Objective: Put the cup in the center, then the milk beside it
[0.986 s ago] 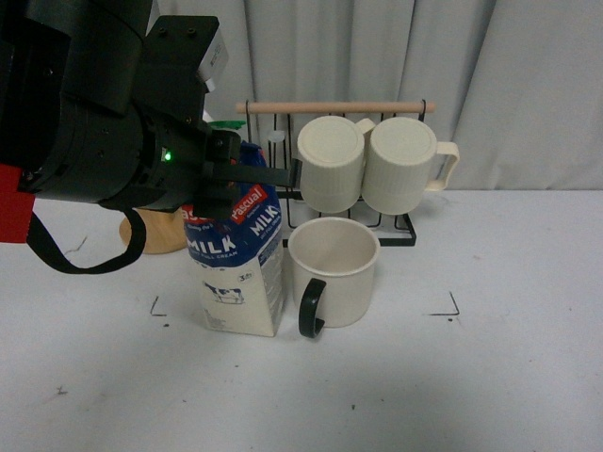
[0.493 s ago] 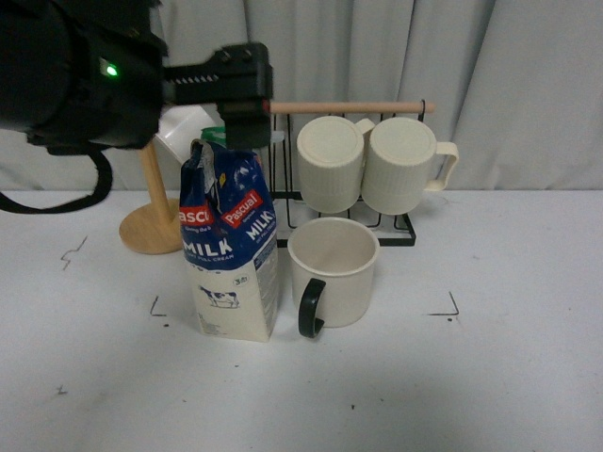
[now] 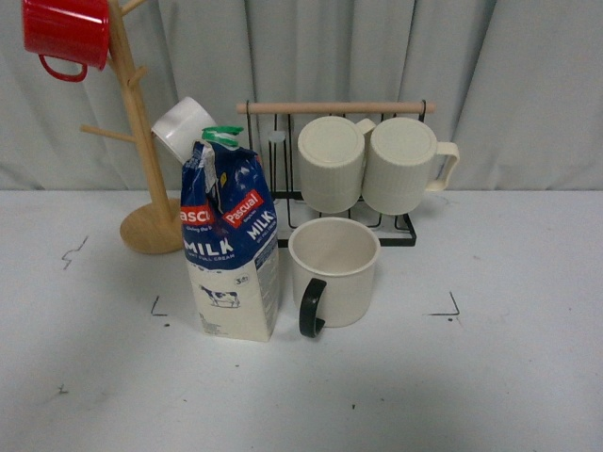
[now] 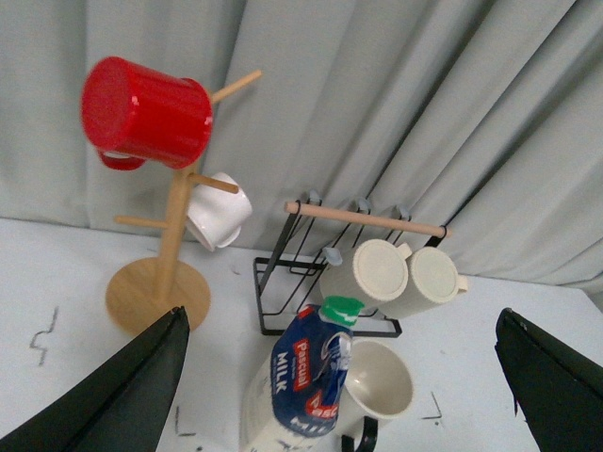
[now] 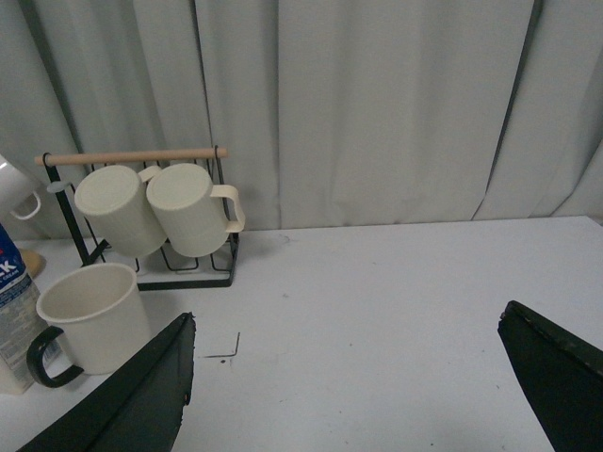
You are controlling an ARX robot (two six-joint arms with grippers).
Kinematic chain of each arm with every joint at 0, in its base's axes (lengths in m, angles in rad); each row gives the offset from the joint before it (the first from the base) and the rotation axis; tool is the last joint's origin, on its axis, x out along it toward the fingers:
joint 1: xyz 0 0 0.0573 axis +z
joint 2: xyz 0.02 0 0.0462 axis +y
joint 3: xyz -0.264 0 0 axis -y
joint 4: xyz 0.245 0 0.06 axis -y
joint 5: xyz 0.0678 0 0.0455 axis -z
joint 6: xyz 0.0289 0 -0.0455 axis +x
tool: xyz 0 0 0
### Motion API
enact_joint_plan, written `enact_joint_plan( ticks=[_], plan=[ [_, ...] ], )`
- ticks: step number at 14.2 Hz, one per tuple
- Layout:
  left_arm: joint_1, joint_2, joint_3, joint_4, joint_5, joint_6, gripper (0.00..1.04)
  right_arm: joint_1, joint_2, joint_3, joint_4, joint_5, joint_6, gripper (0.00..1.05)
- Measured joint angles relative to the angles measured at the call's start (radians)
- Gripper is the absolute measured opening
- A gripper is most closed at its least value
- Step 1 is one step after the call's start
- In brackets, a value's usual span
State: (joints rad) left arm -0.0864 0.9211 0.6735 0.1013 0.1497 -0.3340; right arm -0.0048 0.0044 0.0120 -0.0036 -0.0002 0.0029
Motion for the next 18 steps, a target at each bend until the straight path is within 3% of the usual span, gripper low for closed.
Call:
enact_joint_plan(
  ticks=[1, 3, 8, 18],
  plan=[
    [0.022, -0.104, -0.066, 0.084, -0.093, 0.064, 0.89, 0.000, 0.000, 0.000, 0.000, 0.000, 0.000, 0.98],
    [0.092, -0.286, -0.222, 0.105, -0.158, 0.238, 0.66, 0.000, 0.000, 0.000, 0.000, 0.000, 0.000, 0.98],
    [0.084, -0.418, -0.439, 0.171, -0.150, 0.316, 0.04, 0.000, 0.000, 0.000, 0.000, 0.000, 0.000, 0.98],
    [0.084, -0.640, -0.613, 0.116, -0.150, 0.319, 0.02, 0.000, 0.000, 0.000, 0.000, 0.000, 0.000, 0.98]
  ],
)
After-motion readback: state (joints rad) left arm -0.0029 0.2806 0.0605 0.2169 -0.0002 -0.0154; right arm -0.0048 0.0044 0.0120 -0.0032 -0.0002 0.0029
